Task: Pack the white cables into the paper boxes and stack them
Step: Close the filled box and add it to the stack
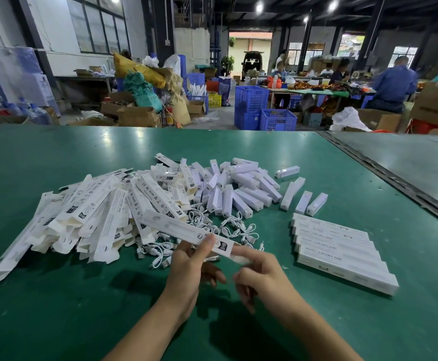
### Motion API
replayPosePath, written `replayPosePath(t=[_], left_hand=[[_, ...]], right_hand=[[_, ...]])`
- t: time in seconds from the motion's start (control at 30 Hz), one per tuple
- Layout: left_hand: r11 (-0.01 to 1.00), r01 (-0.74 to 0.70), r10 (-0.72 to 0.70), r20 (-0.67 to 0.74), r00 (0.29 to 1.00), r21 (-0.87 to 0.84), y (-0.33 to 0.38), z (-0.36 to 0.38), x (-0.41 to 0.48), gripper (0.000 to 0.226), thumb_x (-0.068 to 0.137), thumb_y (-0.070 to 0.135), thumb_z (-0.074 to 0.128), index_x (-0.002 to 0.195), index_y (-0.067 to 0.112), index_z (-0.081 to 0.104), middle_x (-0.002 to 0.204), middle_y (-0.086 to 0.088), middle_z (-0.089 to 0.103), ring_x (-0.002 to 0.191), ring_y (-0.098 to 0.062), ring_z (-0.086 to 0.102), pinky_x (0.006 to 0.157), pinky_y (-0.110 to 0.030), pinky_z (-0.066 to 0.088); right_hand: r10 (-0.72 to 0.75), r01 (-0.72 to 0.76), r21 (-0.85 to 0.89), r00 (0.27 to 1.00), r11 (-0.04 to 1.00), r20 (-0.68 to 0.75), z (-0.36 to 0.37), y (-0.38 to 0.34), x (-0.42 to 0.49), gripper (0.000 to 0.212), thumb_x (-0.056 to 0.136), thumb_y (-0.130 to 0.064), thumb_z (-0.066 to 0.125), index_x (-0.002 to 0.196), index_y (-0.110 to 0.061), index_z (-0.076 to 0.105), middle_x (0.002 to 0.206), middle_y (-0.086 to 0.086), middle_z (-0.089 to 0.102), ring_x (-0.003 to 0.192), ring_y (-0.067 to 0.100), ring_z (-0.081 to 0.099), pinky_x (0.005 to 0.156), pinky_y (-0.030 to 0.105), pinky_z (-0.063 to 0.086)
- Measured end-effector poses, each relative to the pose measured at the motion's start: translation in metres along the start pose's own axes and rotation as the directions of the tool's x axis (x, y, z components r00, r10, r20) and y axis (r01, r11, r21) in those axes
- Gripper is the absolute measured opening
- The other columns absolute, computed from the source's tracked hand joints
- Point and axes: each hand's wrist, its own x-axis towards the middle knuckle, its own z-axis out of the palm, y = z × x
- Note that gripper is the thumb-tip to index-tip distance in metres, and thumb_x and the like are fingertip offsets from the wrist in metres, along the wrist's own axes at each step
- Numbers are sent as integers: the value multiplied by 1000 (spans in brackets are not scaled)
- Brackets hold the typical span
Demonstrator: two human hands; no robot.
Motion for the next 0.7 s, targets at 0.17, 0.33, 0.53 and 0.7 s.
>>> replayPosePath(t=[0.17, 0.33, 0.53, 0.7], left_hand=[[998, 7, -11, -76, 997, -63, 3, -6, 4, 37, 73, 38, 70, 89, 9, 55, 62, -2, 65, 39, -23, 58, 38, -24, 39], [998, 3, -7, -60, 998, -65, 5, -9, 4, 33, 75, 37, 69, 85, 10, 53, 55, 2, 62, 41, -22, 61, 38, -24, 42], [998, 10, -15, -73, 997, -64, 6, -11, 5, 33, 77, 37, 69, 87, 10, 53, 57, 4, 62, 43, -22, 61, 39, -24, 43], [999, 6, -11, -95, 995, -54, 6, -12, 6, 26, 86, 31, 67, 90, 9, 54, 57, 3, 58, 43, -22, 61, 39, -25, 42]], right_hand=[[-294, -53, -748, 899, 662, -324, -31, 15, 10, 22, 87, -14, 62, 96, -32, 71, 84, -14, 62, 70, 4, 51, 69, 22, 41], [-152, -172, -907, 957, 384, -246, -53, 29, 20, 43, 94, -11, 53, 134, -27, 54, 139, -11, 51, 130, 16, 40, 106, 26, 31], [-208, -162, -900, 942, 405, -264, -47, 21, 19, 29, 87, -30, 70, 116, -28, 67, 99, -10, 70, 94, 14, 60, 87, 30, 47], [-168, -119, -876, 961, 468, -220, -34, 22, 15, 29, 83, -42, 72, 109, -31, 71, 100, -12, 70, 95, 7, 62, 86, 20, 47]])
